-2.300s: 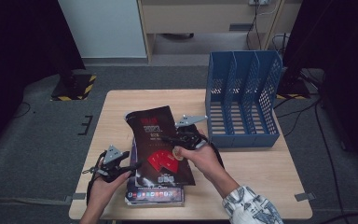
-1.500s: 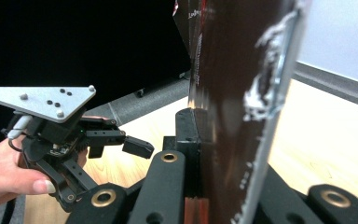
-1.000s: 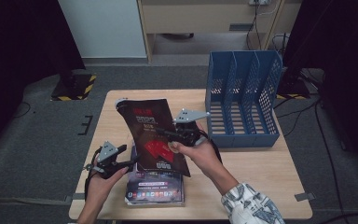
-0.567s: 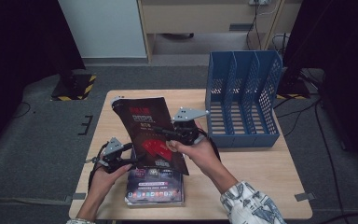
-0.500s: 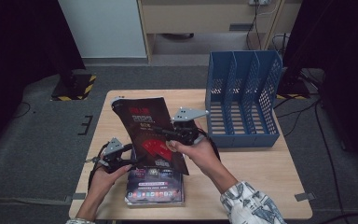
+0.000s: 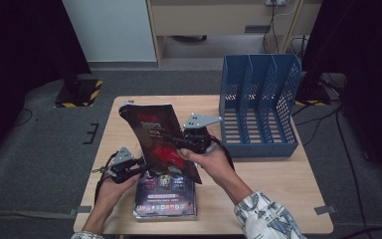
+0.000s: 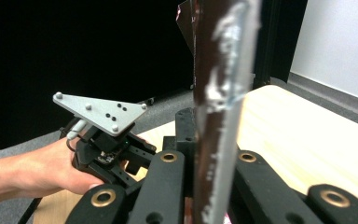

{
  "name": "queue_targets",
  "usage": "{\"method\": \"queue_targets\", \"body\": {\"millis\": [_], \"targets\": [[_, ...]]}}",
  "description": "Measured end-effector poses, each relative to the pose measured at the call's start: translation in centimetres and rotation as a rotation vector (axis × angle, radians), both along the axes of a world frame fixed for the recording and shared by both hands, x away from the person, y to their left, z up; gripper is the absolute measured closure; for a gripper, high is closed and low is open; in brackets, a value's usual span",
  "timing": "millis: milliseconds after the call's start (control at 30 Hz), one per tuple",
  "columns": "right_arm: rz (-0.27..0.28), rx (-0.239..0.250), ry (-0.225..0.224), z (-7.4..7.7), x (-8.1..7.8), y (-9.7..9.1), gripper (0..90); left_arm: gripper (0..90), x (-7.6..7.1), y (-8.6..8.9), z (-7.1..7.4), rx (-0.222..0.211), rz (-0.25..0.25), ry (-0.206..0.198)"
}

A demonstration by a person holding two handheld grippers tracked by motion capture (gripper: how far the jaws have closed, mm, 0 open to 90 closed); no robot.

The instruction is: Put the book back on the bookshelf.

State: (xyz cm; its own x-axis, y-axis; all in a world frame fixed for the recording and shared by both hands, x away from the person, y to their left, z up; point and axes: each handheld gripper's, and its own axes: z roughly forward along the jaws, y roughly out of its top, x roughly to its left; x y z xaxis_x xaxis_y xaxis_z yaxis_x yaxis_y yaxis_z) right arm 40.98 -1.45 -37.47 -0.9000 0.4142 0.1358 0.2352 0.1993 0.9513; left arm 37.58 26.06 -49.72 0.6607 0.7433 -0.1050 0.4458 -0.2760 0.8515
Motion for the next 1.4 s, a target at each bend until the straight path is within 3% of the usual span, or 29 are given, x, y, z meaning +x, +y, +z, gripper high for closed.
{"method": "queue_targets", "body": {"millis": [133,367,700,1000,1400], "targets": [[-0.012,0.005,-0.006,0.1,0.1,-0.3,87.0,78.5,-0.1,0.0,0.4,0.022,0.024,-0.009],[-0.040,0.006,-0.016,0.2,0.3,-0.9,86.9,84.0,-0.5,0.2,1.1,0.029,0.041,-0.045],[-0.033,0.000,-0.014,0.1,0.5,-1.2,86.4,86.8,-0.8,0.6,1.7,0.042,0.048,-0.082],[-0.048,-0.029,-0.011,-0.5,0.7,-1.3,86.7,87.6,-0.9,0.8,1.8,0.051,0.048,-0.084],[-0.045,0.012,-0.010,-0.2,0.6,-1.8,86.8,87.5,-1.2,1.2,2.6,0.018,0.056,-0.120]]}}
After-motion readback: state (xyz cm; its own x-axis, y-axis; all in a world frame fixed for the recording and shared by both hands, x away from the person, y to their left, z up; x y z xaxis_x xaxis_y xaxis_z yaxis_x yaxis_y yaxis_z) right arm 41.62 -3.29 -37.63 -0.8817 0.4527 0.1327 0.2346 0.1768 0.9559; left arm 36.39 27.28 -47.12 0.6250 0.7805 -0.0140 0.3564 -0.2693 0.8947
